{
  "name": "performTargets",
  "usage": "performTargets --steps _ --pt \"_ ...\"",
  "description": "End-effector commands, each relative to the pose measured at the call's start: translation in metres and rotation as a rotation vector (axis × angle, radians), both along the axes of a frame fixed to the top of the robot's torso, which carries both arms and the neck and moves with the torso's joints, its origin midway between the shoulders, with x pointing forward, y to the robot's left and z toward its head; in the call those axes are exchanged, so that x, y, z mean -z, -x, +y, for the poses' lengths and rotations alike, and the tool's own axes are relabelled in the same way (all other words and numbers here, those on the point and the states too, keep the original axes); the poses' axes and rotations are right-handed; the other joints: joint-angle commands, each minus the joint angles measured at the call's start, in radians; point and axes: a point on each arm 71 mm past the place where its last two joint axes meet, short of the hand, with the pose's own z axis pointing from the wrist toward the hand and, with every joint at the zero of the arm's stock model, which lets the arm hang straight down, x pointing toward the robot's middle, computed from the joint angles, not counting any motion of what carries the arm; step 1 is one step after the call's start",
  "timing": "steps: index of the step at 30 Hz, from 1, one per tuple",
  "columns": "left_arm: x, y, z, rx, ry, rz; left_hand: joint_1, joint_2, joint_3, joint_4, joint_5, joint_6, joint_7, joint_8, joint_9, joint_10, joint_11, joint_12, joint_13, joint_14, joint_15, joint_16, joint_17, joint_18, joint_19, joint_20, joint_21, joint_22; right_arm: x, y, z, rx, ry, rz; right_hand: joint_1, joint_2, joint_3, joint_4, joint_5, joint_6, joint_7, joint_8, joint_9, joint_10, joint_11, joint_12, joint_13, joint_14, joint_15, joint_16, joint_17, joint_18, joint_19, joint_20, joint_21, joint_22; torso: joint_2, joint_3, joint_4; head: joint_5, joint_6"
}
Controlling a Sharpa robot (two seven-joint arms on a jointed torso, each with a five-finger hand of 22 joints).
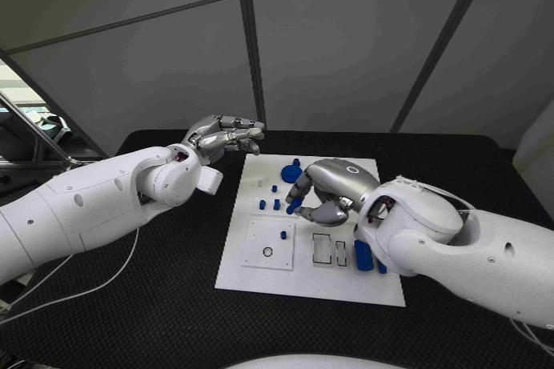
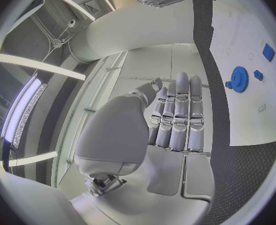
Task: Assemble the parts on the task board
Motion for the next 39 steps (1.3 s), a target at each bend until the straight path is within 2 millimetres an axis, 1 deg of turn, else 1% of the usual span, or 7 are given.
performTargets --steps 1,5,8,13,22,28,39 --pt "-0.001 0.0 -0.003 0.012 0.01 -0.003 0.004 0.002 -0.001 -0.004 0.001 -0.004 0.003 -0.004 0.001 -0.006 -0.002 -0.002 -0.002 0.006 0.002 -0.001 -0.001 0.001 -0.002 0.006 -0.007 -0.001 0.01 0.004 0.012 -0.068 -0.024 0.044 0.01 0.002 0.006 -0.002 0.004 0.001 0.004 -0.007 0.002 0.017 -0.01 -0.003 0.001 0.015 -0.006 -0.002 -0.001 -0.01 0.039 -0.007 -0.003 0.128 0.0 -0.0003 0.002 0.006 -0.003" --pt "-0.001 -0.001 -0.006 0.018 0.013 -0.003 0.004 0.002 -0.001 -0.004 0.001 -0.004 0.003 -0.004 0.001 -0.006 -0.002 -0.002 -0.002 0.006 0.002 -0.001 -0.001 0.001 -0.002 0.006 -0.007 -0.001 0.029 0.009 0.026 -0.113 0.003 0.084 0.009 0.002 0.01 -0.003 0.004 -0.002 0.006 -0.01 0.001 0.015 -0.008 -0.007 0.001 0.014 -0.006 -0.003 -0.003 -0.01 0.038 -0.007 -0.004 0.128 0.001 0.0003 0.001 0.012 -0.006" --pt "-0.001 -0.001 -0.008 0.021 0.014 -0.003 0.004 0.002 -0.001 -0.004 0.001 -0.004 0.003 -0.004 0.001 -0.006 -0.002 -0.002 -0.002 0.006 0.002 -0.001 -0.001 0.001 -0.002 0.006 -0.007 -0.001 0.037 0.009 0.031 -0.126 0.014 0.098 0.009 0.003 0.011 -0.003 0.004 -0.003 0.006 -0.011 0.001 0.014 -0.008 -0.009 0.001 0.014 -0.006 -0.004 -0.005 -0.01 0.038 -0.007 -0.005 0.127 0.001 0.0009 -0.0018 0.018 -0.009" --pt "-0.001 -0.001 -0.01 0.026 0.016 -0.002 0.006 0.003 -0.001 -0.006 0.0 -0.004 0.003 -0.004 0.001 -0.006 -0.002 -0.002 -0.002 0.007 0.002 -0.004 -0.001 0.002 -0.002 0.006 -0.007 -0.001 0.047 0.008 0.037 -0.139 0.035 0.113 0.009 0.003 0.012 -0.003 0.004 -0.004 0.007 -0.013 0.001 0.013 -0.007 -0.011 0.001 0.014 -0.006 -0.003 -0.004 -0.01 0.038 -0.007 -0.005 0.126 0.001 0.0014 -0.001 0.022 -0.011" --pt "-0.001 -0.001 -0.012 0.03 0.018 -0.001 0.006 0.003 -0.001 -0.006 0.0 -0.004 0.003 -0.004 0.001 -0.006 -0.002 -0.002 -0.002 0.007 0.002 -0.004 -0.001 0.002 -0.002 0.006 -0.007 -0.001 0.056 0.005 0.042 -0.144 0.062 0.117 0.008 0.003 0.013 -0.003 0.004 -0.005 0.007 -0.014 0.001 0.012 -0.006 -0.013 0.001 0.013 -0.005 -0.004 -0.006 -0.01 0.038 -0.006 -0.005 0.126 0.001 0.0022 -0.0006 0.024 -0.014" --pt "-0.001 -0.001 -0.012 0.032 0.018 0.0 0.006 0.003 -0.001 -0.006 0.0 -0.004 0.003 -0.004 0.001 -0.006 -0.002 -0.002 -0.002 0.007 0.002 -0.004 -0.001 0.002 -0.002 0.006 -0.007 -0.001 0.063 0.007 0.043 -0.15 0.088 0.133 0.007 0.003 0.014 -0.003 0.004 -0.006 0.008 -0.014 0.001 0.011 -0.006 -0.013 0.001 0.013 -0.005 -0.004 -0.005 -0.01 0.038 -0.006 -0.005 0.127 0.001 0.0011 -0.0016 0.022 -0.016" --pt "0.0 -0.001 -0.012 0.031 0.016 0.001 0.006 0.003 -0.001 -0.006 0.0 -0.004 0.003 -0.004 0.001 -0.006 -0.002 -0.002 -0.002 0.007 0.002 -0.004 -0.001 0.002 -0.002 0.006 -0.007 -0.001 0.067 0.004 0.041 -0.138 0.119 0.138 0.006 0.003 0.014 -0.003 0.004 -0.006 0.008 -0.015 0.001 0.011 -0.006 -0.014 0.001 0.013 -0.005 -0.003 -0.004 -0.01 0.038 -0.006 -0.004 0.128 0.0 0.0011 -0.0017 0.023 -0.018"
